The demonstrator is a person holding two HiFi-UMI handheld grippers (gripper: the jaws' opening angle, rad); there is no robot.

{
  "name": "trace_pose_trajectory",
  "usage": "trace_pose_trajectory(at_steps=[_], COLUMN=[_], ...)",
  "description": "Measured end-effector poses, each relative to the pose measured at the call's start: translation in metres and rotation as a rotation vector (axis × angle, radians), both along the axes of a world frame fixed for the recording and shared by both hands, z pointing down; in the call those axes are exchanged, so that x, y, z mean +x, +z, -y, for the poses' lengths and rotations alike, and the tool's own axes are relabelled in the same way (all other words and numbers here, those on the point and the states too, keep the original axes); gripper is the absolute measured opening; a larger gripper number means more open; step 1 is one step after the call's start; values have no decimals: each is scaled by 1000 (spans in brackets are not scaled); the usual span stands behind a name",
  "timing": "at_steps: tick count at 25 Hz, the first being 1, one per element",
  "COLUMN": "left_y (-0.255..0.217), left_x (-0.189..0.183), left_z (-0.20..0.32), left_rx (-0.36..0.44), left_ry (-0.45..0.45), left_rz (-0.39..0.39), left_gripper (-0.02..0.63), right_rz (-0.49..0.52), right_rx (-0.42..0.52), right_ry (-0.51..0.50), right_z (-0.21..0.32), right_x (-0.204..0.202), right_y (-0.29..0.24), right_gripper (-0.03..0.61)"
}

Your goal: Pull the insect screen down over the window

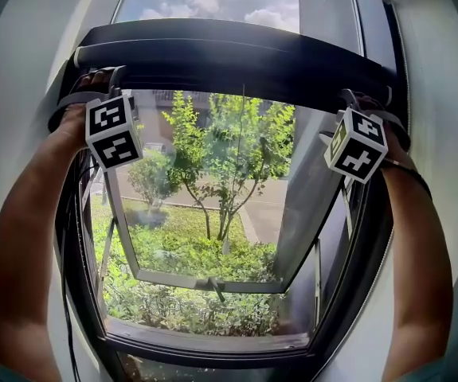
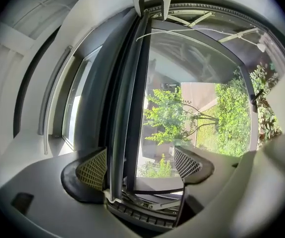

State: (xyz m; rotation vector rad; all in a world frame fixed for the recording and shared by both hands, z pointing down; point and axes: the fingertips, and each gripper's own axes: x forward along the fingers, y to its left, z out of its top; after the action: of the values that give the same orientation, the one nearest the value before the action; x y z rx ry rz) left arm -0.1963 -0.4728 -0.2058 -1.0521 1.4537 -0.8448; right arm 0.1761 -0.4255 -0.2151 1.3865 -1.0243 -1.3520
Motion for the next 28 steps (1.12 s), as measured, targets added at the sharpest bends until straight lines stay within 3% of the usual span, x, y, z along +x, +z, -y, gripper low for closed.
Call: trace_pose_trajectory(at_steps=[7, 13, 18, 28], left_y=[1, -7, -9, 50], left_x=[-8, -6, -10, -14], left_z=[13, 21, 21, 11], left_rx=[-2, -32, -15, -150], left_ry=[-100, -96, -136, -165], left_rz=[47, 1, 38, 109], left_gripper=[414, 414, 414, 411], right_rz=[-21, -19, -13, -7], right_rx=[-32, -40, -56, -159], right_ry=[24, 26, 28, 24], right_z=[-2, -1, -3, -9], right_x=[0, 1, -1, -2], right_y=[6, 7, 9, 62], right_gripper=[312, 321, 321, 321])
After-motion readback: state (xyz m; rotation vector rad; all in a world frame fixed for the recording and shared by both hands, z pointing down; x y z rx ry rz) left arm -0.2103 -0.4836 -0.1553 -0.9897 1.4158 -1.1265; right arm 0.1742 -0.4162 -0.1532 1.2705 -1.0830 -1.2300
